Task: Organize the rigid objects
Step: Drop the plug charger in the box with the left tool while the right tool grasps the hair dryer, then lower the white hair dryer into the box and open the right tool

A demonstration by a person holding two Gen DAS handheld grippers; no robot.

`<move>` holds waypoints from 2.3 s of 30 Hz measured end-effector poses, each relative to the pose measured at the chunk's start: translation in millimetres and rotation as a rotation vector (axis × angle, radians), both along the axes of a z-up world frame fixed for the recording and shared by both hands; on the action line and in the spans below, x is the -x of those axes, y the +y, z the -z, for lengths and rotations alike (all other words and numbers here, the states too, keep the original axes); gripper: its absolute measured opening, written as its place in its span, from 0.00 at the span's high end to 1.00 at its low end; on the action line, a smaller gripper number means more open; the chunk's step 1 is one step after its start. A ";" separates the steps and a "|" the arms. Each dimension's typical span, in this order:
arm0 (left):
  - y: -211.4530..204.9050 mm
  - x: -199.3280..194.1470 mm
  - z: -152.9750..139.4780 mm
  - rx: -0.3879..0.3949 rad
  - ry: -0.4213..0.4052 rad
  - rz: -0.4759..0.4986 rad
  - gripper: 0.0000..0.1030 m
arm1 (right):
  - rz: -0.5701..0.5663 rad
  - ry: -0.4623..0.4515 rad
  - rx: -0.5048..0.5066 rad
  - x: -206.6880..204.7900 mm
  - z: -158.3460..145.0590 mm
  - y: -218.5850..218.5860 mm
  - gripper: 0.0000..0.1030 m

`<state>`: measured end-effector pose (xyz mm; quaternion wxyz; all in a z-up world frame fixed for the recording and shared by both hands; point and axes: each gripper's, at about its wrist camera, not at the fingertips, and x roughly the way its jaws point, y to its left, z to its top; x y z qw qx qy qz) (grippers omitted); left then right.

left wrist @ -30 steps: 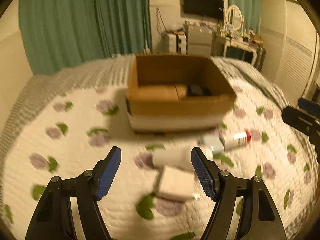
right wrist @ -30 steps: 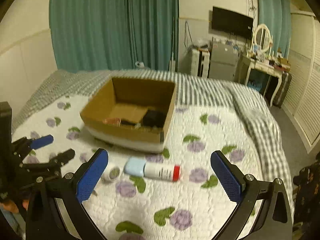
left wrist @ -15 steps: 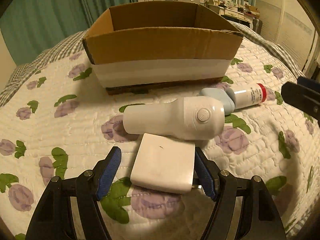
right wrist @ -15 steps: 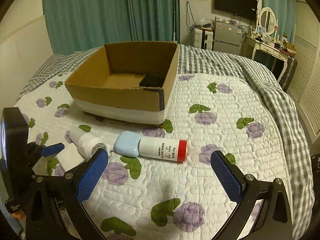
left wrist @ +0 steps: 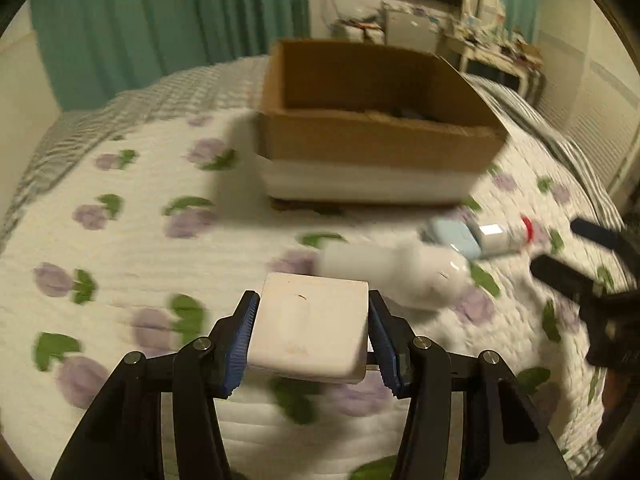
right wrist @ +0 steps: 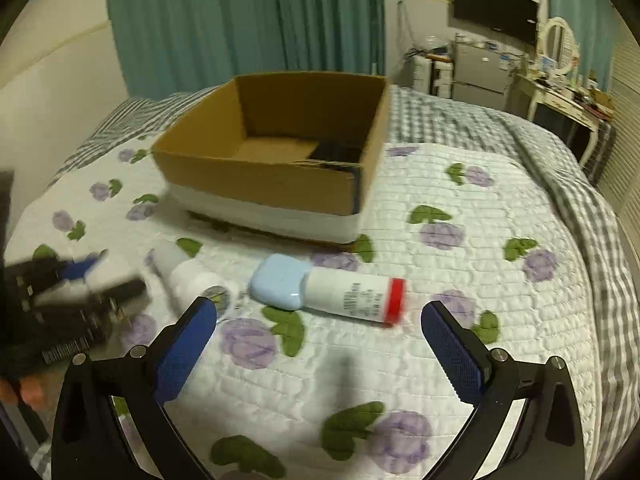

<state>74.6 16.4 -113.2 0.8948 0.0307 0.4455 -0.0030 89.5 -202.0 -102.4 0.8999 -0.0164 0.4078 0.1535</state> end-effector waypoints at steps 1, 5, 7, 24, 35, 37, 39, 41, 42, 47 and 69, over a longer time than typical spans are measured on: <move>7.5 -2.1 -3.1 -0.004 -0.007 -0.014 0.48 | -0.022 0.005 0.003 -0.9 -0.7 6.9 0.00; 36.8 -7.8 -7.8 -0.039 -0.020 -0.100 0.48 | -0.149 0.006 0.023 -4.8 -3.5 42.0 0.00; 45.1 -8.3 -4.3 -0.045 -0.014 -0.132 0.48 | -0.226 0.025 -0.012 -12.1 -0.2 63.1 0.00; 50.1 3.0 -4.2 0.022 -0.032 -0.072 0.48 | -0.238 0.044 0.196 -18.1 26.1 117.4 0.52; 27.8 16.2 -43.8 0.051 -0.101 -0.004 0.48 | -0.150 -0.085 0.140 16.4 -54.3 72.3 0.52; 21.2 12.2 -61.8 0.067 -0.133 0.003 0.48 | -0.138 -0.119 0.139 13.1 -72.2 63.7 0.52; 13.4 1.7 -82.8 0.060 -0.171 0.014 0.48 | -0.125 -0.157 0.131 5.0 -92.8 55.2 0.52; 8.5 -8.8 -99.7 0.056 -0.208 0.026 0.48 | -0.120 -0.198 0.131 -9.5 -112.8 51.6 0.52; 5.0 -18.8 -111.2 0.058 -0.234 0.034 0.48 | -0.119 -0.218 0.135 -14.9 -120.9 50.6 0.52; -5.9 -69.0 -128.3 0.021 -0.268 0.048 0.48 | -0.082 -0.272 0.093 -68.3 -147.9 43.8 0.52; -17.8 -168.0 -50.4 -0.047 -0.187 0.057 0.39 | -0.049 -0.154 -0.033 -182.9 -50.2 22.6 0.52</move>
